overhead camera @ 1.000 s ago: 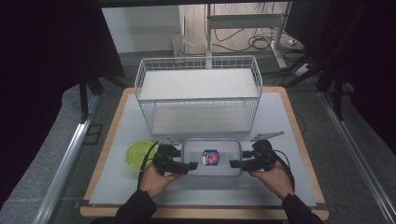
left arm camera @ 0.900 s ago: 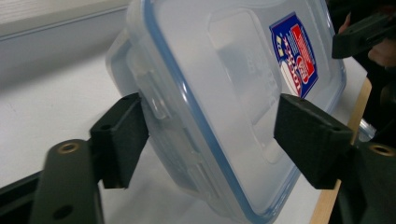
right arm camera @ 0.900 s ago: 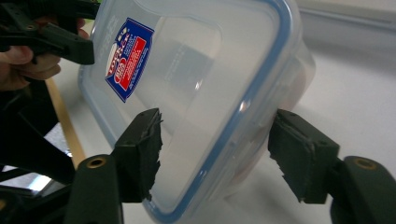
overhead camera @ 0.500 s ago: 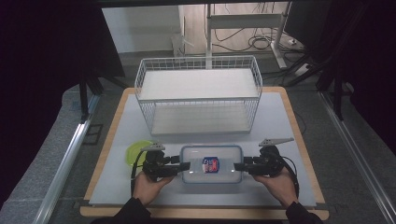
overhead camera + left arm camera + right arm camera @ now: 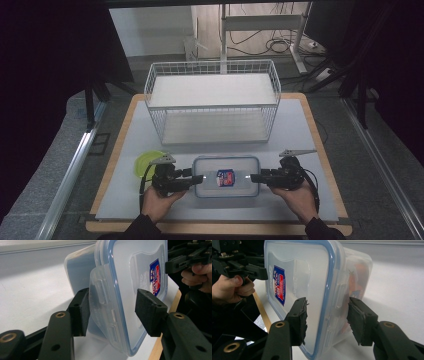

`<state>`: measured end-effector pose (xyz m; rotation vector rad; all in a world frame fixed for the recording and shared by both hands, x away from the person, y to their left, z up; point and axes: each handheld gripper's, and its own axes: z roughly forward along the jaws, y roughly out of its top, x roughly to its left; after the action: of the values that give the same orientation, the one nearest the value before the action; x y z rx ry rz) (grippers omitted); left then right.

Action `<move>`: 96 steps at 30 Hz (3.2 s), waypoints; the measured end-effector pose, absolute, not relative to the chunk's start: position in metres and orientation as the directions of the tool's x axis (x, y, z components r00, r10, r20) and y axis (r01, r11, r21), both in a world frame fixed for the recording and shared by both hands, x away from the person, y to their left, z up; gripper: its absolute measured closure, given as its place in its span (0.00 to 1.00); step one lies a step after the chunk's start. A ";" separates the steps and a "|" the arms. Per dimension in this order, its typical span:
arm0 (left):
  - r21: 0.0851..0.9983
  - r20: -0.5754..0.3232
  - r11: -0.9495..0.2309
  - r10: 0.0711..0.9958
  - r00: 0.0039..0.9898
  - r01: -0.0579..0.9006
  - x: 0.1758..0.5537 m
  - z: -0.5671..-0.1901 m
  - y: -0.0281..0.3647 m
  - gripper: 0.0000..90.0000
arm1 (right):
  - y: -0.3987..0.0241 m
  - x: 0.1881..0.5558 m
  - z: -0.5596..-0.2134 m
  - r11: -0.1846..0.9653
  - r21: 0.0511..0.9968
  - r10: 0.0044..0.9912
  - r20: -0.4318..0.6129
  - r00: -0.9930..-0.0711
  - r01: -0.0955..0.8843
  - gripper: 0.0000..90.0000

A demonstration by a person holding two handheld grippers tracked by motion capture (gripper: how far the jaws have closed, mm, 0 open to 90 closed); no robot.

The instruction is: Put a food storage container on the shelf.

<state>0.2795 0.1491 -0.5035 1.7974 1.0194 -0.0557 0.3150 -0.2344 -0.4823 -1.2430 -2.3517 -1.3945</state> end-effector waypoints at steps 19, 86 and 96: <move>0.772 -0.424 -0.129 0.625 0.656 0.622 0.283 -0.477 0.150 0.54 | -0.232 0.314 -0.466 0.200 0.703 0.592 0.468 -0.656 0.682 0.57; 0.838 -0.441 0.005 0.595 0.672 0.546 0.424 -0.310 0.207 0.55 | -0.183 0.447 -0.291 0.125 0.801 0.578 0.421 -0.699 0.586 0.59; 0.825 -0.459 0.017 0.603 0.652 0.565 0.449 -0.313 0.207 0.55 | -0.181 0.474 -0.293 0.104 0.787 0.589 0.444 -0.675 0.608 0.58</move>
<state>0.4492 0.2071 -0.3133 1.6390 0.9742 0.0382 0.4738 -0.1806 -0.2928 -1.2589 -2.3204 -1.6700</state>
